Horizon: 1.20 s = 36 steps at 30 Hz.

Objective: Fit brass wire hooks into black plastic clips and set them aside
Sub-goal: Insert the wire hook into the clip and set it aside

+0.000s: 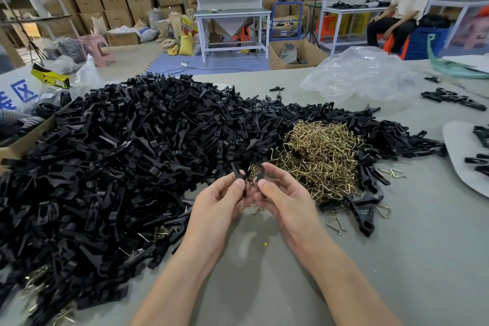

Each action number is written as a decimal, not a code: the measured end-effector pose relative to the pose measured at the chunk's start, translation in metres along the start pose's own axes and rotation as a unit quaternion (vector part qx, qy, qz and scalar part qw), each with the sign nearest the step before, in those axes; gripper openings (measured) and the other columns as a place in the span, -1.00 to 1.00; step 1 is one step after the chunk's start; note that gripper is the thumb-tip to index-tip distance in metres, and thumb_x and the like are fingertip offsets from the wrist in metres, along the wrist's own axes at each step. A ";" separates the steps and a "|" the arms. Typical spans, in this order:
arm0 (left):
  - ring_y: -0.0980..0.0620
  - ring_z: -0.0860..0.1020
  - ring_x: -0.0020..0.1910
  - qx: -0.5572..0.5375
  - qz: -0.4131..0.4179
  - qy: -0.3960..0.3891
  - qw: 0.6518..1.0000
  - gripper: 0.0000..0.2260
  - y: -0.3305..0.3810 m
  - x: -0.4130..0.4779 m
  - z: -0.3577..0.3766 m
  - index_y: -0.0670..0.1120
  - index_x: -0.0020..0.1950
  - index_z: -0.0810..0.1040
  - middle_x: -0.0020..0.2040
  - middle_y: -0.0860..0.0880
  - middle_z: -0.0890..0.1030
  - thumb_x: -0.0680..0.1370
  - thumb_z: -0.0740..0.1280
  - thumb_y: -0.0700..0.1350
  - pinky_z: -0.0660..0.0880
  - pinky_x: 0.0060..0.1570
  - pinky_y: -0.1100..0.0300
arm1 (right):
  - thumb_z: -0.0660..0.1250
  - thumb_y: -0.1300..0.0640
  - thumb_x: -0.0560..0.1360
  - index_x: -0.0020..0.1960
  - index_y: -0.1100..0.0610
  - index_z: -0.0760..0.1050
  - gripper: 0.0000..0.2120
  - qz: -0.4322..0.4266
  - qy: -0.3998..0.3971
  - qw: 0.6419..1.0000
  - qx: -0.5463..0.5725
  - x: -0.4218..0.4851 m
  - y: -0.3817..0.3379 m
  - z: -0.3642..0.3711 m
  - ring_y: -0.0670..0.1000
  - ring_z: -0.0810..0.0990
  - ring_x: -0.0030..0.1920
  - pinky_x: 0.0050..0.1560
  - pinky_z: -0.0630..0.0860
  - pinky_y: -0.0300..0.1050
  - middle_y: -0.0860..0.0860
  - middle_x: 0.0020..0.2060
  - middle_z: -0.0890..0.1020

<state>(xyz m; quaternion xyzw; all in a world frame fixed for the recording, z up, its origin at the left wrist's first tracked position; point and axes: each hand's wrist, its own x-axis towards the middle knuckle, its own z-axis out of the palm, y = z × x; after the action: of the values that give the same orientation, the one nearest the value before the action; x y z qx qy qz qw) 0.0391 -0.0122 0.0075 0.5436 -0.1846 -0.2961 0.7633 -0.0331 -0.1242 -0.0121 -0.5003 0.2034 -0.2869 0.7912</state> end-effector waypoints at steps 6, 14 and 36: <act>-0.04 0.62 -0.03 0.032 0.005 -0.006 0.999 -0.83 -0.004 0.001 -0.005 0.07 0.05 0.68 -0.01 0.01 0.68 0.51 0.42 -0.16 0.56 0.09 0.04 | 0.34 0.34 0.58 0.19 0.13 0.60 -0.76 0.017 -0.006 1.000 0.003 -0.002 -0.001 -0.001 -0.05 0.70 -0.23 -0.17 0.63 -0.22 0.00 -0.15 0.73; -0.14 0.72 -0.19 0.073 0.047 0.055 0.995 -0.78 -0.002 0.002 -0.003 0.01 0.03 0.65 -0.11 -0.12 0.72 0.58 0.35 -0.31 0.54 -0.41 0.24 | 0.35 0.32 0.58 0.23 0.12 0.59 -0.74 0.022 -0.027 0.999 -0.020 -0.002 -0.001 -0.003 -0.01 0.69 -0.17 -0.13 0.61 -0.19 0.04 -0.16 0.71; 0.31 0.63 0.04 0.220 0.125 0.031 0.967 -0.72 -0.003 -0.002 -0.001 0.14 0.19 0.54 0.01 0.32 0.67 0.63 0.30 -0.24 0.47 -0.04 0.50 | 0.39 0.32 0.55 0.17 0.01 0.61 -0.72 -0.004 -0.020 0.997 -0.069 -0.005 -0.002 -0.001 -0.11 0.69 -0.03 -0.10 0.58 -0.27 0.00 0.05 0.73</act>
<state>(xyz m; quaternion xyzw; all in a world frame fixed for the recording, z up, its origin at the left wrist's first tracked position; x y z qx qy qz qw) 0.0373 -0.0109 0.0049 0.6798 -0.2885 -0.1331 0.6610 -0.0379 -0.1223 -0.0100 -0.5605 0.2046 -0.2653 0.7574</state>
